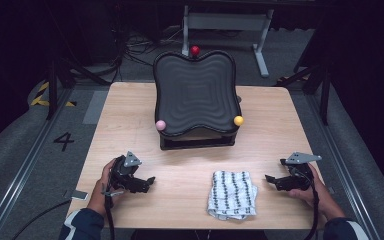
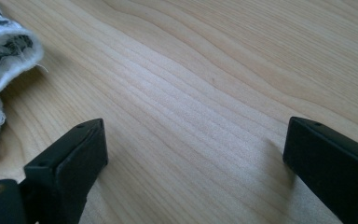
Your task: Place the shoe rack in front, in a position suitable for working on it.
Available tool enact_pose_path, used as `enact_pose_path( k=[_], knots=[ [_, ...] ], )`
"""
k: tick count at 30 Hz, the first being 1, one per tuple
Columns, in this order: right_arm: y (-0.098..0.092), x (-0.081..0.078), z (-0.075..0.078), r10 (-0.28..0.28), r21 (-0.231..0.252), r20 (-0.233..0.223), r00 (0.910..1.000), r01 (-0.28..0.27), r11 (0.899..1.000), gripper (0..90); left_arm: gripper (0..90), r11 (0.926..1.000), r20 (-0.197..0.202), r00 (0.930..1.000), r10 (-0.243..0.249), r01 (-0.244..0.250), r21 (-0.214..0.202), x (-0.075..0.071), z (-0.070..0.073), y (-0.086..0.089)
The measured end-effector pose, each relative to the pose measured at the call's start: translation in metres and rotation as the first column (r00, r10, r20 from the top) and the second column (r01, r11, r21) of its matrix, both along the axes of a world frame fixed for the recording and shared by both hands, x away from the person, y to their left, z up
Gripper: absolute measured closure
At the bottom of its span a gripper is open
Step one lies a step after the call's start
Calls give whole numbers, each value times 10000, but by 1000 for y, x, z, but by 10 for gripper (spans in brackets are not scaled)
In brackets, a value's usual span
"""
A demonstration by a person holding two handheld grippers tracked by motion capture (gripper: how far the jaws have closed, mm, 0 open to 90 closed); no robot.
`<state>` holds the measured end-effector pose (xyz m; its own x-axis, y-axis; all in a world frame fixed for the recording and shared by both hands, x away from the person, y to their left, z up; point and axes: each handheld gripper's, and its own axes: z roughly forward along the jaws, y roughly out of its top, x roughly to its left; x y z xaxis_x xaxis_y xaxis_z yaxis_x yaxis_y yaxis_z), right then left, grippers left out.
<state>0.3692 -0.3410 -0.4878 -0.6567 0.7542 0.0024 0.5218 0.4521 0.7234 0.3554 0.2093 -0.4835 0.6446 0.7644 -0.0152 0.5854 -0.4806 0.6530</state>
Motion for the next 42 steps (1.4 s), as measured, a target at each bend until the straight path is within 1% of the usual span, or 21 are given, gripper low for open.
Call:
enact_pose_path(
  k=[3,5,6,7,8,11,13,16,17,20,22,23,26,28,30,34,36,37,38,40,42],
  knots=[
    [0,1,0,-37,-53,7,10000,37,10000,44,3,9998,16,9998,-183,183,3,1,0,1],
    [1,0,0,-193,-58,-16,9998,193,9998,41,2,9990,-70,9990,-451,451,62,3,1,3],
    [1,-1,0,-286,-45,-29,9996,286,9996,40,0,9984,14,9984,-557,557,82,4,1,3],
    [1,-1,0,-286,-45,-29,9996,286,9996,40,0,9984,14,9984,-557,557,82,4,1,3],
    [1,-2,0,-422,-58,-37,9991,421,9991,40,0,9978,37,9979,-649,649,111,5,1,4],
    [3,-2,0,-564,-59,-63,9984,563,9984,40,2,9978,-26,9978,-658,658,58,4,1,4],
    [2,-2,0,-539,-68,-51,9985,539,9985,40,3,9984,5,9984,-572,572,14,3,0,4],
    [2,-1,1,-488,-179,-148,9987,485,9987,40,3,9983,41,9983,-573,573,76,-1,0,5],
    [1,-1,2,-511,-186,-186,9985,507,9985,42,3,9987,71,9987,-509,509,4,-2,0,5],
    [1,-2,3,-800,-224,-240,9965,794,9966,80,3,9983,58,9983,-581,581,11,-1,0,5],
    [-1,-4,5,-768,-113,-198,9968,766,9970,180,2,9980,37,9980,-634,633,64,0,0,5],
    [-2,-6,6,-724,-131,-203,9972,722,9973,200,2,9976,-8,9977,-684,684,41,0,0,5],
    [-3,-8,7,-707,-225,-191,9973,702,9973,180,2,9970,26,9970,-771,771,6,1,0,5],
    [-3,-9,9,-619,-15,-167,9979,619,9981,180,0,9969,6,9969,-792,792,-15,1,0,5],
    [-2,-12,14,-534,156,33,9986,533,9985,161,0,9968,-31,9968,-800,800,-12,2,0,4],
    [6,-21,26,22,586,323,9995,-41,9983,170,0,9965,15,9965,-835,835,-3,2,0,4],
    [12,-26,31,366,617,498,9981,-396,9973,177,0,9966,-49,9966,-823,823,10,2,0,4],
    [16,-29,33,526,590,535,9972,-558,9967,180,0,9954,-63,9954,-953,953,44,3,1,5],
    [16,-29,33,526,590,535,9972,-558,9967,180,0,9954,-63,9954,-953,953,44,3,1,5],
    [26,-34,37,846,570,688,9940,-886,9944,189,0,9956,-48,9956,-936,936,90,4,1,4],
    [32,-37,39,1086,562,723,9915,-1127,9920,191,0,9960,-24,9960,-888,888,22,3,0,3]
  ],
)
